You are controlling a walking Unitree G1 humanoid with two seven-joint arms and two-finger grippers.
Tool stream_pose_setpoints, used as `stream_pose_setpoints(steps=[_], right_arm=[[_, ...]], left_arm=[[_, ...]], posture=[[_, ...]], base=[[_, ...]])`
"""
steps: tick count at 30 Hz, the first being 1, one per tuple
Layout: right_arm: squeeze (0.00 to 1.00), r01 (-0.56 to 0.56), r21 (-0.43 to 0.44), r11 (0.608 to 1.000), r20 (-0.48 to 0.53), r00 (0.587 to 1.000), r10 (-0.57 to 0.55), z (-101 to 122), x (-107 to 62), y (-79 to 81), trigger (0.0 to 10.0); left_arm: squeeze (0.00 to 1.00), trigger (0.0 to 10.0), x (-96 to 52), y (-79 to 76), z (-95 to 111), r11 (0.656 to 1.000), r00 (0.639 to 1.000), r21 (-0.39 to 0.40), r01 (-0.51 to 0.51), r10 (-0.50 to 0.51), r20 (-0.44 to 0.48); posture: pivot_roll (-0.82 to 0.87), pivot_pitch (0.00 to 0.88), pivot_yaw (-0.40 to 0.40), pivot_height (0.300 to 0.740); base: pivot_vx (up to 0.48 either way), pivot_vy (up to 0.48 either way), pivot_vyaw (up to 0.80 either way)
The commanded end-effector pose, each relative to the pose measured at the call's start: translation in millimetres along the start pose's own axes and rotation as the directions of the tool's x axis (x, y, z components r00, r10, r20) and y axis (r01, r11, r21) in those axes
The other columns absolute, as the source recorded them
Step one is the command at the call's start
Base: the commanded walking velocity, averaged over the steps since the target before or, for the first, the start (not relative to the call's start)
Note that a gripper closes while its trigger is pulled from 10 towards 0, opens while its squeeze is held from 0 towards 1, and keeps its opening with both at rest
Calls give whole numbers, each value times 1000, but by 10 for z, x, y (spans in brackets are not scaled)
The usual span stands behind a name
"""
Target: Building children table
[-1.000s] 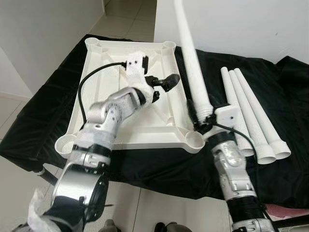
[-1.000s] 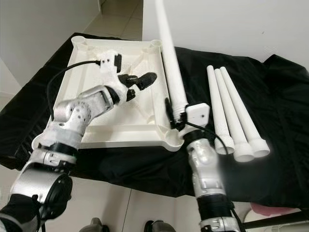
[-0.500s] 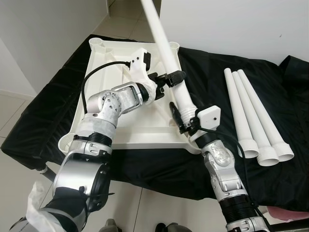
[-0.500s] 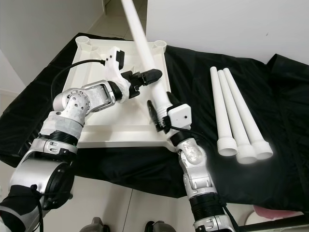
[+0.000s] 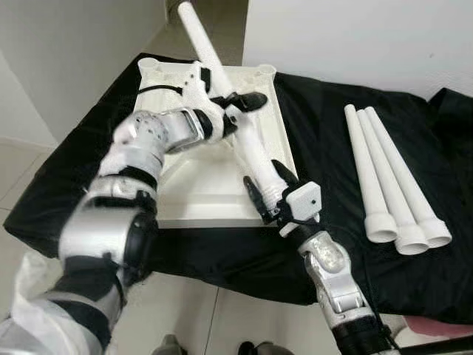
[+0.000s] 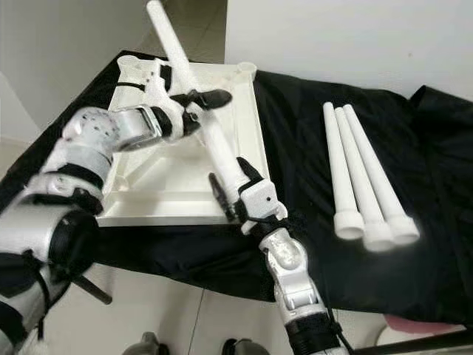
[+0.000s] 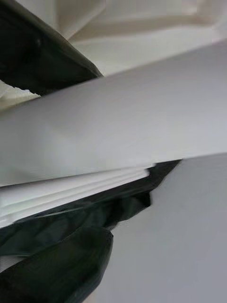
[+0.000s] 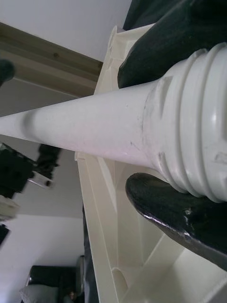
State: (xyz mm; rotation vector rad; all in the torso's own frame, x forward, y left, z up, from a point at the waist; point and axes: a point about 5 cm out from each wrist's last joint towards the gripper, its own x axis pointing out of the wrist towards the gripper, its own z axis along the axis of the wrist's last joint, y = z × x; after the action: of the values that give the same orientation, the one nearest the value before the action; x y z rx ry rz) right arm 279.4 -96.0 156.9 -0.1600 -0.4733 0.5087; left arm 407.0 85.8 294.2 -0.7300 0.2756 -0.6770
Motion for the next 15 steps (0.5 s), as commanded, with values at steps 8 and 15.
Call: stream_pose_setpoints(steps=[8, 15], right_arm=[[0, -20, -50, 999, 24, 999, 21, 42, 23, 1, 10000], [0, 2, -11, 1000, 19, 1000, -1, 37, 30, -25, 10000]], left_arm=[[0, 0, 18, -88, 95, 995, 995, 35, 93, -93, 23], [0, 0, 13, -86, 152, 996, 996, 35, 82, -84, 43]], posture=[[-38, 76, 0, 740], [-36, 75, 1, 740]], base=[[0, 0, 0], [0, 0, 0]])
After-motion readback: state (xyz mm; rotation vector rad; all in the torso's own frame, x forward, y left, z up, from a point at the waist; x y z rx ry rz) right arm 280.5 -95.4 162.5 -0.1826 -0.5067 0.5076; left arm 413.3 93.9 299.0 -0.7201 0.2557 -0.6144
